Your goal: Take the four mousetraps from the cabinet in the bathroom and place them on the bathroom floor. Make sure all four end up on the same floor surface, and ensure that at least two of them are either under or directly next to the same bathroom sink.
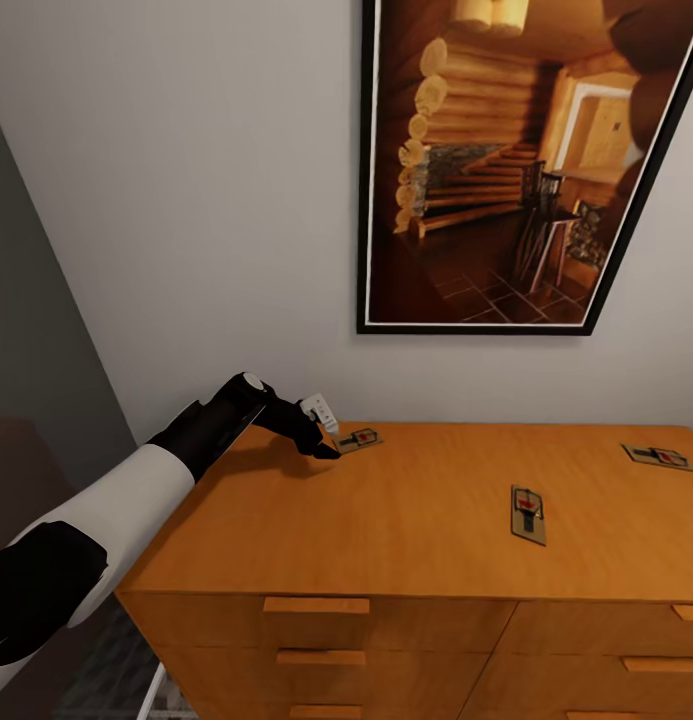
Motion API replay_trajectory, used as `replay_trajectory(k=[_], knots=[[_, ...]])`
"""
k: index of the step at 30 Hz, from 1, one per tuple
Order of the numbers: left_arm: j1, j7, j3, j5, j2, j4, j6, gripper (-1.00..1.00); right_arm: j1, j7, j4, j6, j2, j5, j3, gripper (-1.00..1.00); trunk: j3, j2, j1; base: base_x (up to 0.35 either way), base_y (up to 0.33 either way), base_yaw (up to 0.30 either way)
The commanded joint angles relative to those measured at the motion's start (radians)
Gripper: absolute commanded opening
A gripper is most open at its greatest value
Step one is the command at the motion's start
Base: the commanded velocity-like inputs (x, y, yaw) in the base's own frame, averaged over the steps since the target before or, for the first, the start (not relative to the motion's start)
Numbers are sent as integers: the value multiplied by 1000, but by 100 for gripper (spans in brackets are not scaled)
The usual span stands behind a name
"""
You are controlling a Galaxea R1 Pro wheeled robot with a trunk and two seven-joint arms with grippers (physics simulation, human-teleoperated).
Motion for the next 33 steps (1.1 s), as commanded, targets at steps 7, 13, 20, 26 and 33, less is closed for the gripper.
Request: replay_trajectory(k=[7, 13, 20, 26, 33], knots=[[-1, -3, -2, -3, 1, -2, 8, 100, 0, 3, 1, -3, 1, 9, -9, -100, -1, -1, 0, 8, 3, 0], [-1, -3, -2, -3, -1, -2, 8, 100, -1, 3, 1, -3, 2, 9, -8, -100, -1, -1, 0, 3, 0, 0], [-1, -2, -2, -4, -20, -2, 8, 100, 0, 3, 1, -3, 2, 9, -8, -100, -1, -1, 0, 78, 0, 0], [-1, -2, -2, -4, -29, -2, 8, 100, -1, 3, 1, -3, 2, 9, -8, -100, -1, -1, 0, 19, 0, 0], [-1, -2, -2, -4, -30, -2, 8, 100, -1, 3, 1, -3, 2, 9, -8, -100, -2, -1, 0, 1, 0, 0]])
